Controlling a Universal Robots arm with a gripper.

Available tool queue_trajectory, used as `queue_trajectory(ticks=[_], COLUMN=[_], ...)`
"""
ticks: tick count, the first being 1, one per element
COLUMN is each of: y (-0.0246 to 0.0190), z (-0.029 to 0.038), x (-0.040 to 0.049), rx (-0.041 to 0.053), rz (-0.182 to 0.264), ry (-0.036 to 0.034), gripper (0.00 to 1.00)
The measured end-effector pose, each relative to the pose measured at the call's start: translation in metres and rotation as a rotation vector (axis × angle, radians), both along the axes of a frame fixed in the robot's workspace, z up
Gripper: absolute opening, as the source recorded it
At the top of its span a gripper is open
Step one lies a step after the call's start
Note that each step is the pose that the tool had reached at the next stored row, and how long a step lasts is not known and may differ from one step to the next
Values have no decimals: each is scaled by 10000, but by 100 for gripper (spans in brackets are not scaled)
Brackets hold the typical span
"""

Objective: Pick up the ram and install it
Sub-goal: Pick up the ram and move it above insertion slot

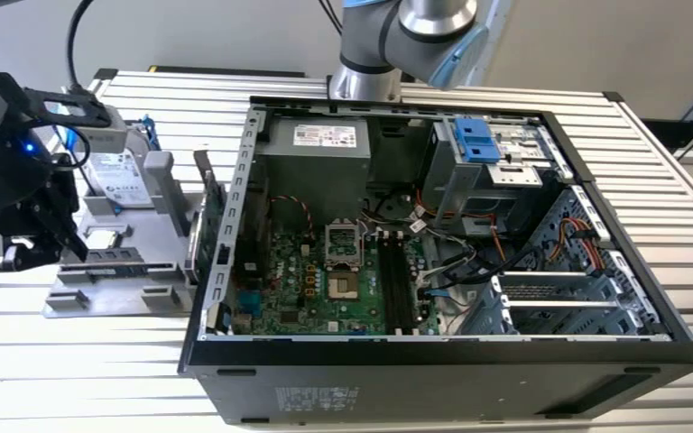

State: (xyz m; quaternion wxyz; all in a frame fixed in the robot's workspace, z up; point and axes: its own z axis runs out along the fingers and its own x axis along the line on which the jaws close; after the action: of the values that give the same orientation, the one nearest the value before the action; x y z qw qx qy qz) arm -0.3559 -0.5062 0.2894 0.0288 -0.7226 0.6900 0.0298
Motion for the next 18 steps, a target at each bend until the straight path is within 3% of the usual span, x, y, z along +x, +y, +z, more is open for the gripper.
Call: queue_trajectory(ticks=[18], y=[0], z=[155], x=[0], rx=[0], rz=[-20], ry=[0], gripper=[0])
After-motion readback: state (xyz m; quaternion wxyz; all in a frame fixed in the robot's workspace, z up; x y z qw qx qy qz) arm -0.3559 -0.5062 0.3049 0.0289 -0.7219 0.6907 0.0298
